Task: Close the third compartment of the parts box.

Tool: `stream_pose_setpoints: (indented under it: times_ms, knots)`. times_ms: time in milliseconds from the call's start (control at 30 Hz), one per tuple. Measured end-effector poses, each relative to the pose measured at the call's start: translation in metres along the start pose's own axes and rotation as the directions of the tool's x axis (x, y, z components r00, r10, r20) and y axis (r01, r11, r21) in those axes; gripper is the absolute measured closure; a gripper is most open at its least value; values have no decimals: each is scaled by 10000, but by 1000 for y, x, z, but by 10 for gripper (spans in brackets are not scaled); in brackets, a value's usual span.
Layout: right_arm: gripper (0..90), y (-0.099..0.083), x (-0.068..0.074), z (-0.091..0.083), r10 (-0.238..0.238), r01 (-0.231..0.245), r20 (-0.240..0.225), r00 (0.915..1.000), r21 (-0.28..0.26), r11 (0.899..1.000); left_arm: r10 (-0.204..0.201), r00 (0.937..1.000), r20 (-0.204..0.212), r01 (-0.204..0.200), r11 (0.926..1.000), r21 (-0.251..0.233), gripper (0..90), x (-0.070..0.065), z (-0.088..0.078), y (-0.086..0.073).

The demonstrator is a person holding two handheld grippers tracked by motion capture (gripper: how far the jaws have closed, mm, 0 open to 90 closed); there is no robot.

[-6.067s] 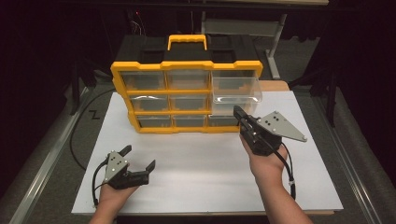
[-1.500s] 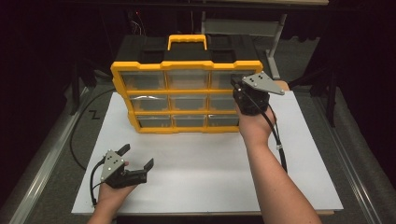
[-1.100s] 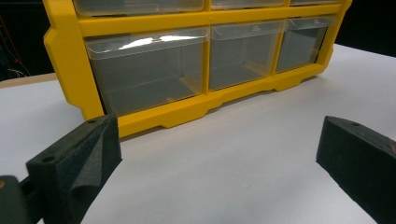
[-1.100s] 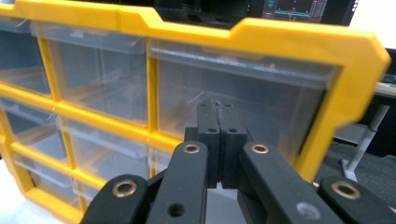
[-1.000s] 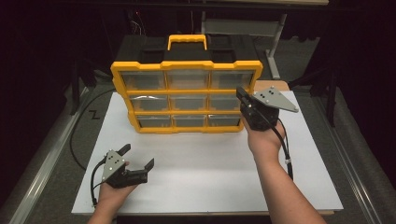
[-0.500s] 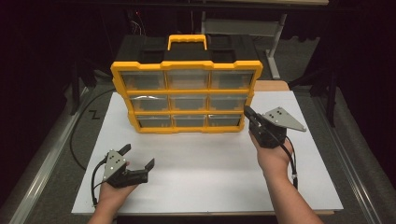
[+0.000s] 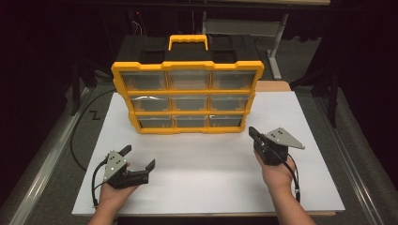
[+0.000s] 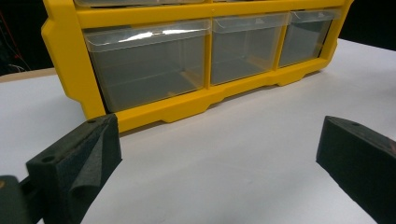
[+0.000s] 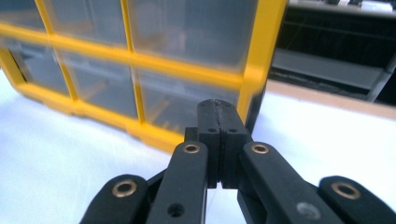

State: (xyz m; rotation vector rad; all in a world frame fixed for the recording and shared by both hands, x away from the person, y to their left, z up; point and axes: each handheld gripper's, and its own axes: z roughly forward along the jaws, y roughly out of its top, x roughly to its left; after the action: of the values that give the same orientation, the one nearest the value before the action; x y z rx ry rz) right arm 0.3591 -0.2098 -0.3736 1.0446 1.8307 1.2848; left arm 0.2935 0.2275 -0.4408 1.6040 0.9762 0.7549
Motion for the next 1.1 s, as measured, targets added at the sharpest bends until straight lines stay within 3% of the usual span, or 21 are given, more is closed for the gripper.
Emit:
stream_pose_setpoints:
  times_ms: [200, 500, 700, 767, 933, 1000, 1100]
  knots:
    - [900, -28, -7, -9, 374, -371, -103, 9992, 308, 9988, -42, 10000, -65, 42, 10000, 16, 9, 1, 0, -1]
    - [900, -48, -22, -47, 385, -379, -263, 9989, 231, 9990, -111, 9998, -139, 111, 9999, 12, 8, 2, -2, -1]
    - [891, -59, -20, -43, 846, -833, -287, 9960, 435, 9956, 15, 10000, 2, -15, 9999, 143, 8, -1, 0, -1]
    - [850, -60, -17, -38, 583, -571, -206, 9981, 560, 9968, -10, 10000, 8, 10, 9999, 123, 9, -2, -1, -1]
    - [708, -64, -18, -33, 498, -442, -501, 9975, 1060, 9934, -17, 10000, 25, 17, 9999, 138, 9, -1, 0, -2]
    - [653, -64, -18, -34, 564, -509, -543, 9969, 969, 9940, -4, 10000, 47, 3, 9999, 138, 8, -1, 0, -2]
    - [518, -63, -18, -35, 289, -242, -540, 9981, 864, 9960, -17, 10000, 65, 16, 9999, 144, 9, -1, 0, -2]
